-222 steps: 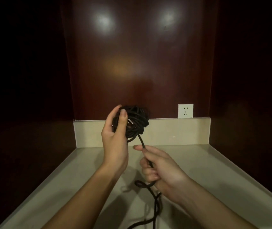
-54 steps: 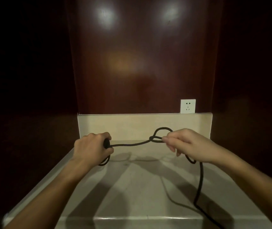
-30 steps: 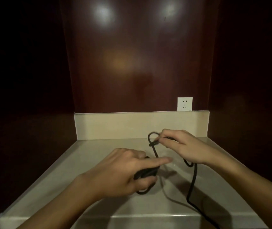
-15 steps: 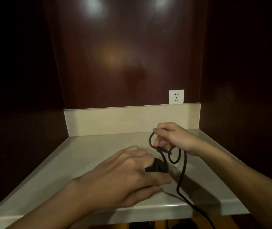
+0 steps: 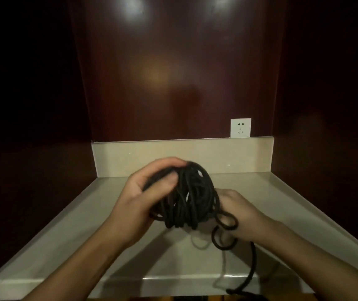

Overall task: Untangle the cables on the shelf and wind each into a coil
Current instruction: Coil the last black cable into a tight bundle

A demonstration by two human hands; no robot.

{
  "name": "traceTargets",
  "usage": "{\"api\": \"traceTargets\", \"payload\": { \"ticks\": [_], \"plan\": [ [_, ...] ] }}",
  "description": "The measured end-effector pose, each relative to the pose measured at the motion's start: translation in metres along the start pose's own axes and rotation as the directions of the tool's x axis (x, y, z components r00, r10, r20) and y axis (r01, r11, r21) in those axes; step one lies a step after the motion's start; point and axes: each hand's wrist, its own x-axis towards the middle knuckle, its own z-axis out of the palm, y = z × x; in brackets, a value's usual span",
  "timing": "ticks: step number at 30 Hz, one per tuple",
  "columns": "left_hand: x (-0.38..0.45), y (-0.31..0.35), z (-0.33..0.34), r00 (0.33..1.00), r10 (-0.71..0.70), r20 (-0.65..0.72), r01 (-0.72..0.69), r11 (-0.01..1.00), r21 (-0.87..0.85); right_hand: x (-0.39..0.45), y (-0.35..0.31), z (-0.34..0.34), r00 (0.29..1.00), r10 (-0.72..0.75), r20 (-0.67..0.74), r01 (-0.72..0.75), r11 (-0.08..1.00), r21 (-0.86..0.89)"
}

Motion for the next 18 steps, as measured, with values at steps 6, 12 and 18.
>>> {"api": "traceTargets", "payload": {
  "ticks": [6, 12, 18],
  "plan": [
    [0.012, -0.012, 0.009, 0.959, -0.152, -0.238, 0.048, 0.917, -0.396, -0.008, -0.031, 0.041, 0.952, 0.205, -0.225, -0.206, 0.978, 0.022],
    [0.017, -0.034, 0.005, 0.892, -0.075, -0.446, -0.039, 0.970, -0.241, 0.018, -0.043, 0.048, 0.850, 0.414, -0.325, -0.200, 0.825, 0.528],
    [0.010, -0.063, -0.003, 0.799, 0.102, -0.593, -0.018, 0.989, 0.147, 0.042, -0.035, 0.023, 0.791, 0.599, -0.126, -0.471, 0.727, 0.500]
  ]
}}
